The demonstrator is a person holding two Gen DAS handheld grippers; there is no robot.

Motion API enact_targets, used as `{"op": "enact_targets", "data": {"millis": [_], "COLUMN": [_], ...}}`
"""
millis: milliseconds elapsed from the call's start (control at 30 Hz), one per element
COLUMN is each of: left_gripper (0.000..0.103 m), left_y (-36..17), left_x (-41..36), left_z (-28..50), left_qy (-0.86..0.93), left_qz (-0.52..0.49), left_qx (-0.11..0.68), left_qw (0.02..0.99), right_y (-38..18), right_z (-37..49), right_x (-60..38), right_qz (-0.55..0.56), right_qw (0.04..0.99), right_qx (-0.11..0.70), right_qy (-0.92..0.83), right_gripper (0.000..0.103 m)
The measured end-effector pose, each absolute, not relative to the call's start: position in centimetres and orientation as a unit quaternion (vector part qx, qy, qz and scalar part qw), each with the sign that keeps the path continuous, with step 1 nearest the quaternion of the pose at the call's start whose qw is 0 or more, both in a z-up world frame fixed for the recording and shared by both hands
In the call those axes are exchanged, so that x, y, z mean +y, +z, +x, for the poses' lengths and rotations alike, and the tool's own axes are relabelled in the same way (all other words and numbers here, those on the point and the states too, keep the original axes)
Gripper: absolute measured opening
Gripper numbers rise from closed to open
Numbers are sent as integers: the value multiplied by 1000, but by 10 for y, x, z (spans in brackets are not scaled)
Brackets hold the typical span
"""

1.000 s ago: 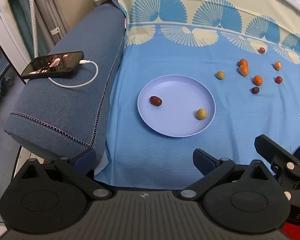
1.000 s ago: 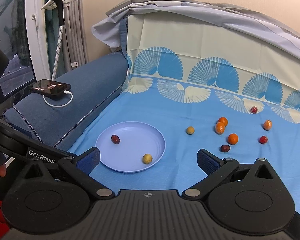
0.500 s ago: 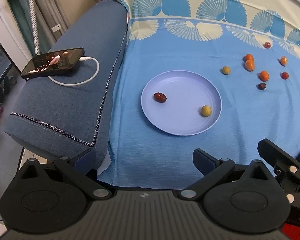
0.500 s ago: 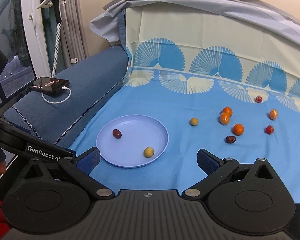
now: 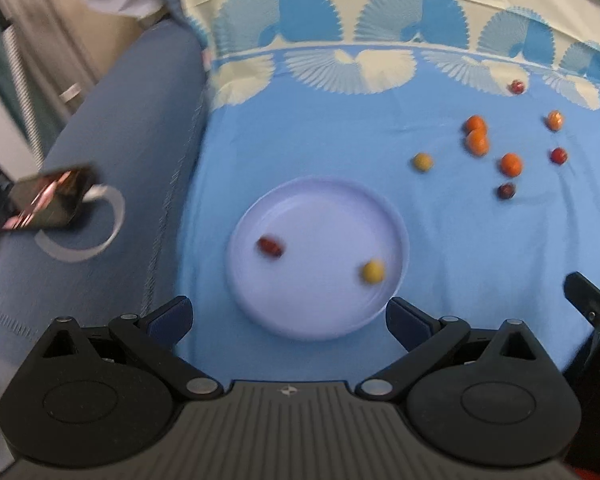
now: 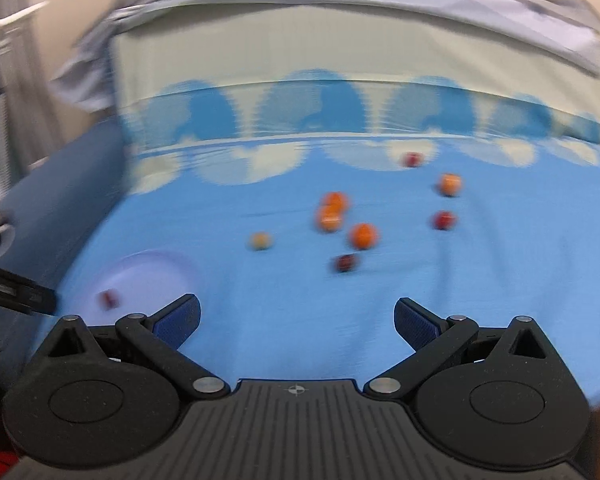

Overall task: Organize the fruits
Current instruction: 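Move both tools back toward the fruit cluster, then grasp an orange with the left gripper while the right gripper grasps a wrapped orange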

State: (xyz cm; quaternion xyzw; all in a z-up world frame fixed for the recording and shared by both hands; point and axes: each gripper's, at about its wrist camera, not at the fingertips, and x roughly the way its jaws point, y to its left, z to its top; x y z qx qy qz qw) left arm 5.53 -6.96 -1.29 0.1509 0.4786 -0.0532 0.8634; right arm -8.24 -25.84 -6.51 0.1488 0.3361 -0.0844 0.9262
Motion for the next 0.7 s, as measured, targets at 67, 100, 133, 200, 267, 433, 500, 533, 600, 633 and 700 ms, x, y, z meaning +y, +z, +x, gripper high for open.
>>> {"op": "enact_targets", "data": {"millis": [67,100,133,200,267,433,500,533,600,633,700], "left_gripper": [103,103,103,103,103,103,103,103,103,103,103], "left_y": [-12,-12,-12,-14,-17,-47,-65,-76,-96,-107,-124], "left_x": [-92,-104,-117,-144,-173,-248,-271,-283,-301,-309,-318], "left_z": [73,81,90,107,125,171,189,200,219,231,249], "left_qy": [-68,-74,-82,-103,-132,-168,-175,-178,-184,-182,-189], "left_qz": [149,149,149,144,138,165,177,179,181,178,167], "left_qx": [478,478,480,488,492,488,494,500,511,519,528], "left_qw": [863,863,861,855,849,841,833,828,820,816,811], "right_y": [-75,-80,-84,-94,-102,-126,-142,-150,-170,-181,-200], "right_z": [-76,-72,-68,-55,-38,17,47,62,92,107,136], "right_x": [-285,-298,-312,-336,-361,-416,-439,-450,-473,-483,-496], "right_qz": [155,158,161,165,159,145,144,148,157,161,164], "right_qw": [921,918,916,912,911,910,906,902,895,890,884], "right_qx": [339,338,337,336,331,322,332,339,353,363,379], "right_qy": [-117,-133,-148,-170,-189,-215,-220,-221,-222,-224,-220], "right_gripper": [102,102,102,102,102,102,102,102,102,102,102]}}
